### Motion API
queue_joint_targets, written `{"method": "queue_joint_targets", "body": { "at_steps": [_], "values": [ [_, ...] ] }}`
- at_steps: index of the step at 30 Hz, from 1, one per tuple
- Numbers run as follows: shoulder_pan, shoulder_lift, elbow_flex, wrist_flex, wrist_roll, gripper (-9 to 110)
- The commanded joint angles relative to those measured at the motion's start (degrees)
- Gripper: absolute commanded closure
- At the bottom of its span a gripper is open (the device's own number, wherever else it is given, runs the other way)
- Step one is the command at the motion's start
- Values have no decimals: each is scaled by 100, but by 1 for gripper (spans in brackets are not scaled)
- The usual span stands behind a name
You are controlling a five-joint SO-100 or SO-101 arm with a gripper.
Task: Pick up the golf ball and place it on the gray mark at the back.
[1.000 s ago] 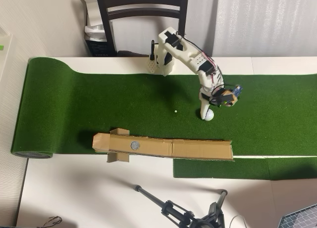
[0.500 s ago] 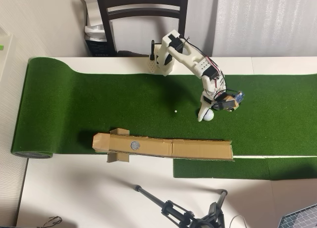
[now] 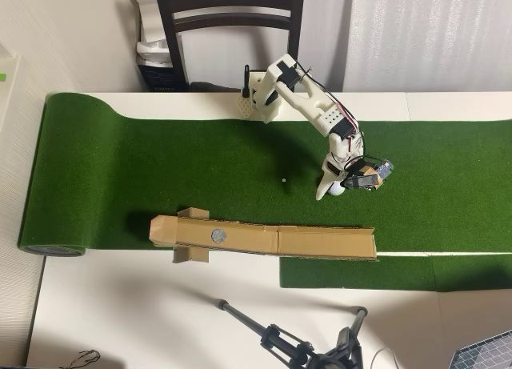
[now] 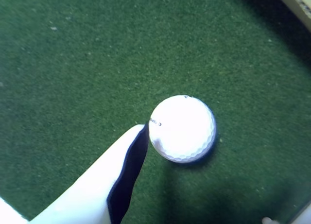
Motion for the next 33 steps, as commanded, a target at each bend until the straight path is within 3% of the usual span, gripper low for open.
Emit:
{"method": "queue_joint_targets", "body": {
  "at_steps": [1,26,33],
  "values": [
    [44,149,-501,-44,53,44],
    [-53,132,-483,598,9,44],
    [-475,141,-510,598,448,44]
  ]
}}
